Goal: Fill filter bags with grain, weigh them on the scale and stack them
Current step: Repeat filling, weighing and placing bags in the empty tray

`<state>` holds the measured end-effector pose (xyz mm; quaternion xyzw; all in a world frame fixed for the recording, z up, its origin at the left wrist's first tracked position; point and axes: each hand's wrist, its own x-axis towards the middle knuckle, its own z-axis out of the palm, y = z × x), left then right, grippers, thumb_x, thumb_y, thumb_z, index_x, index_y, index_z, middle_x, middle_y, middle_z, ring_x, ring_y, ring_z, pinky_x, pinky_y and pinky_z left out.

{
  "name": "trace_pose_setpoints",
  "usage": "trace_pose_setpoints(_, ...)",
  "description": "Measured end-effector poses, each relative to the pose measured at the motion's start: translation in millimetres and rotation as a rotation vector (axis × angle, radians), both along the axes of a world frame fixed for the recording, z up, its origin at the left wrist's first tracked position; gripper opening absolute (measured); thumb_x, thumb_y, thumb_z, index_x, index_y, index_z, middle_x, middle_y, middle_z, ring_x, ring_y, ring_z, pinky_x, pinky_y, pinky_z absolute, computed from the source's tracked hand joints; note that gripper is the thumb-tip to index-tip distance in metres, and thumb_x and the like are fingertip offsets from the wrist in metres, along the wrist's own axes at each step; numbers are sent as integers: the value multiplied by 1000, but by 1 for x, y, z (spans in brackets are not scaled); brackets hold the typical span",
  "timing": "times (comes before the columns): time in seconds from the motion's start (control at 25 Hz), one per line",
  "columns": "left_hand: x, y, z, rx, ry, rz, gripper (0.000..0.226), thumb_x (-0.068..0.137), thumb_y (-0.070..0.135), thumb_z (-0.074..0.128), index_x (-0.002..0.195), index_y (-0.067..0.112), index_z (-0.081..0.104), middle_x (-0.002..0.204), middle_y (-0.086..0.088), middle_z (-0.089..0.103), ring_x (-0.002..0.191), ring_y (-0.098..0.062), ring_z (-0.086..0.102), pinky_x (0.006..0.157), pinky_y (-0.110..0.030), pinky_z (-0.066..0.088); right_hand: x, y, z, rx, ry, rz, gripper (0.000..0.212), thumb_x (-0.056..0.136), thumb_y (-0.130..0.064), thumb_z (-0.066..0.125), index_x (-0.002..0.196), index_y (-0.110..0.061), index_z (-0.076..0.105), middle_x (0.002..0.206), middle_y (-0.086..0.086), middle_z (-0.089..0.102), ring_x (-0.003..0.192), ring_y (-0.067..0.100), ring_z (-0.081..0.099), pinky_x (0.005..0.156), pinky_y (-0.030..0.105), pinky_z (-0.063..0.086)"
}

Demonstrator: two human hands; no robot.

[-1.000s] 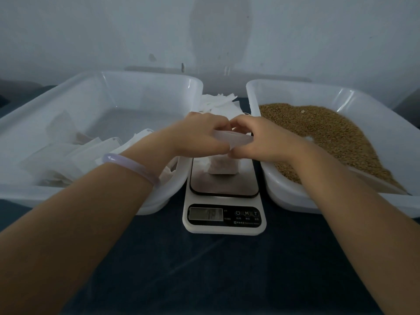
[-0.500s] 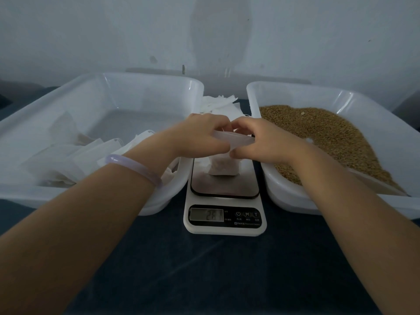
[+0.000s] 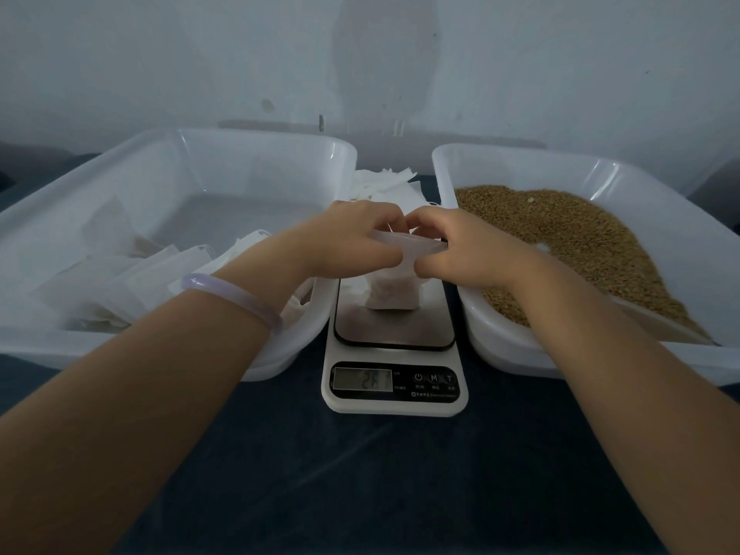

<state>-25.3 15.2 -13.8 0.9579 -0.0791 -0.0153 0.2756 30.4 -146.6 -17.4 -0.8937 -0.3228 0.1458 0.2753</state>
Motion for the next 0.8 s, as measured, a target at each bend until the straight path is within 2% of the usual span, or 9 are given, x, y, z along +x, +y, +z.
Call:
trace_pose_setpoints(0.16, 1, 0, 0, -7, 2, 1, 28, 62, 35, 43, 89, 32, 50, 99, -2, 58, 97, -22, 52, 81, -33, 42, 2, 0, -2, 2, -15, -7, 54, 59, -38, 56, 112, -43, 52, 105, -18, 60, 107, 16, 56, 94, 42, 46)
trace_pose_setpoints(0.24, 2, 1, 0, 0, 6, 7, 28, 67, 35, 46, 94, 29, 51, 100, -1, 57, 96, -21, 51, 78, -32, 41, 3, 1, -2, 1, -25, -11, 42, 66, -35, 64, 106, -41, 55, 102, -15, 62, 102, 17, 58, 88, 40, 47)
trace_pose_setpoints(0.36, 5, 4, -3, -41, -36, 26, 16, 83, 26, 59, 97, 25, 51, 100, 2, 57, 92, -18, 51, 72, -28, 37, 4, 1, -3, 20, -95, -26, 13, 74, -27, 71, 77, -35, 61, 77, -13, 62, 78, 12, 60, 65, 29, 44)
trace_pose_setpoints(0.4, 5, 4, -3, -59, -53, 31, 17, 82, 26, 62, 95, 24, 51, 96, 4, 58, 89, -16, 53, 68, -26, 37, 4, 1, -3, 62, -127, -28, 13, 75, -25, 72, 69, -33, 62, 66, -13, 60, 68, 8, 57, 59, 25, 40)
trace_pose_setpoints(0.48, 5, 4, -3, -43, -94, 43, 24, 75, 32, 72, 86, 26, 52, 83, 11, 56, 76, -10, 53, 61, -22, 37, 3, -1, -2, 209, -168, -29, 13, 77, -24, 72, 66, -29, 67, 56, -13, 57, 55, -1, 50, 53, 17, 38)
trace_pose_setpoints(0.56, 6, 5, -1, -40, -130, 64, 26, 69, 34, 80, 71, 26, 55, 64, 14, 52, 60, -5, 49, 53, -20, 35, 1, -2, -1, 389, -178, -25, 7, 79, -25, 72, 72, -26, 70, 61, -12, 61, 57, -4, 51, 55, 12, 40)
trace_pose_setpoints(0.68, 6, 15, 8, -196, -186, 128, 31, 69, 30, 82, 51, 27, 57, 40, 16, 43, 42, 0, 39, 44, -12, 28, -1, 0, 1, 588, -224, -53, 5, 78, -33, 73, 82, -31, 69, 78, -20, 68, 77, -6, 61, 68, 8, 44)
trace_pose_setpoints(0.76, 5, 25, 18, -286, -268, 231, 36, 73, 29, 79, 47, 21, 55, 40, 13, 40, 40, 0, 35, 44, -12, 26, 2, 1, 2, 622, -253, -119, 9, 78, -38, 71, 85, -36, 66, 80, -24, 67, 81, -9, 61, 70, 7, 42)
trace_pose_setpoints(0.8, 4, 32, 25, -341, -306, 299, 32, 74, 30, 78, 53, 17, 58, 45, 13, 41, 44, 0, 36, 46, -14, 30, 4, 0, 1, 598, -254, -147, 11, 77, -42, 69, 86, -38, 65, 81, -22, 67, 81, -10, 60, 70, 10, 41)
